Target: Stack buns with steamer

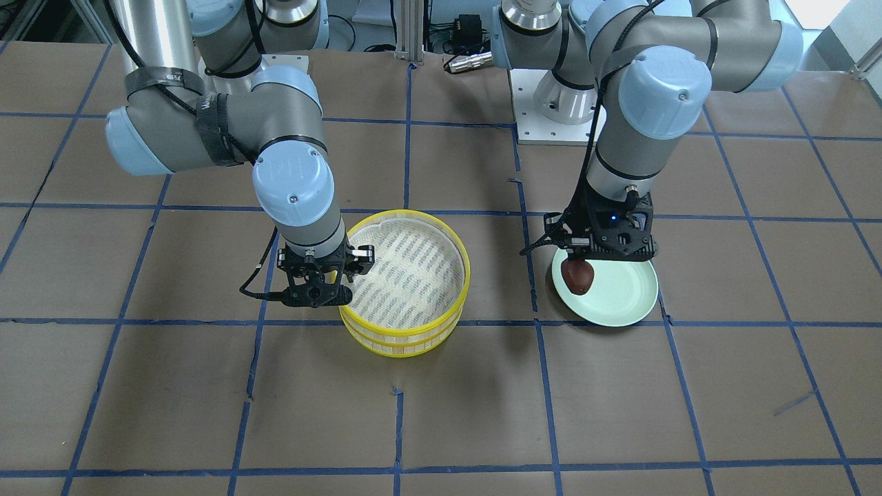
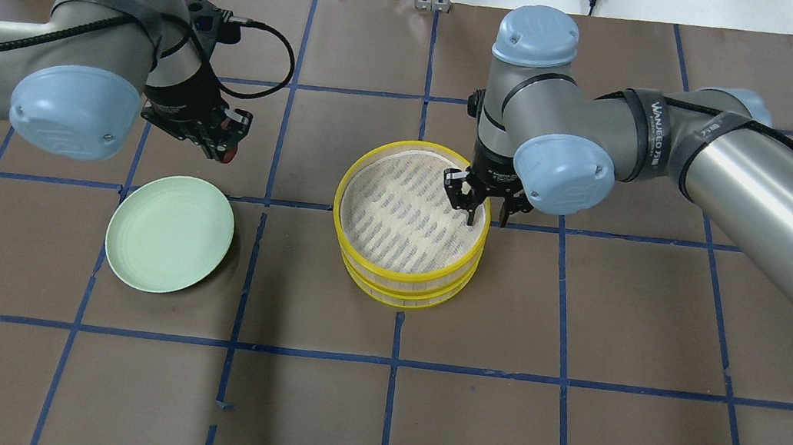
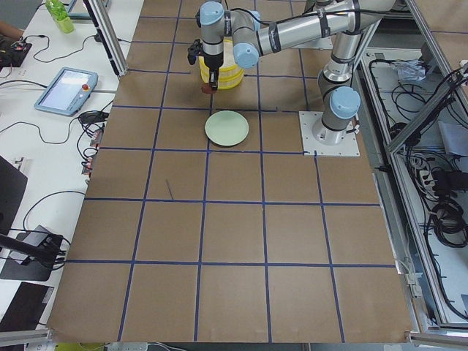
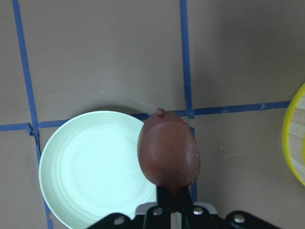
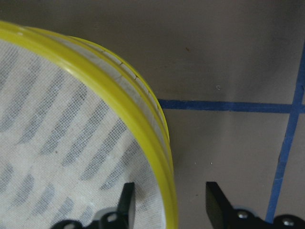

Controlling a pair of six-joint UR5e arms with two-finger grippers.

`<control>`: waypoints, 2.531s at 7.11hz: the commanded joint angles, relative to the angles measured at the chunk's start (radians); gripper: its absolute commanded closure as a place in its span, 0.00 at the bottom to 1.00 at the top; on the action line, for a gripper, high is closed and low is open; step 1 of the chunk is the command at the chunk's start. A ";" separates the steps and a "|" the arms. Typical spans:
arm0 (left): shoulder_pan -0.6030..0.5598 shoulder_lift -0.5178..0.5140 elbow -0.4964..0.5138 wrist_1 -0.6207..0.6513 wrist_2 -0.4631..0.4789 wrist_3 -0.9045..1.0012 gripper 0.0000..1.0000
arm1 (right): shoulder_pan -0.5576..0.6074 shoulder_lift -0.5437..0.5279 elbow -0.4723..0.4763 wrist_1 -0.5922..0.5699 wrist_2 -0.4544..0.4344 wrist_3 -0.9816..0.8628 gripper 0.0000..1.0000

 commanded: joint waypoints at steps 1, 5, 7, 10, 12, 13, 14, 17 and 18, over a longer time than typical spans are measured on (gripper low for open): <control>-0.129 -0.009 0.045 0.013 -0.078 -0.220 0.84 | -0.044 -0.077 -0.048 0.036 -0.001 -0.007 0.00; -0.269 -0.095 0.069 0.073 -0.085 -0.402 0.60 | -0.173 -0.324 -0.118 0.361 0.021 -0.030 0.01; -0.281 -0.121 0.064 0.079 -0.083 -0.447 0.03 | -0.176 -0.327 -0.122 0.381 -0.040 -0.049 0.01; -0.181 -0.068 0.105 0.010 -0.066 -0.090 0.00 | -0.176 -0.329 -0.125 0.380 -0.034 -0.113 0.02; 0.043 0.052 0.130 -0.190 -0.068 0.181 0.00 | -0.173 -0.329 -0.130 0.374 -0.031 -0.118 0.02; 0.117 0.124 0.145 -0.292 -0.066 0.188 0.00 | -0.176 -0.327 -0.133 0.364 -0.030 -0.118 0.02; 0.139 0.188 0.160 -0.405 -0.043 0.185 0.00 | -0.182 -0.327 -0.147 0.360 -0.030 -0.115 0.01; 0.135 0.273 0.141 -0.412 0.004 0.179 0.00 | -0.187 -0.326 -0.173 0.364 -0.028 -0.112 0.01; 0.135 0.264 0.160 -0.403 -0.003 0.190 0.00 | -0.187 -0.326 -0.173 0.364 -0.028 -0.112 0.01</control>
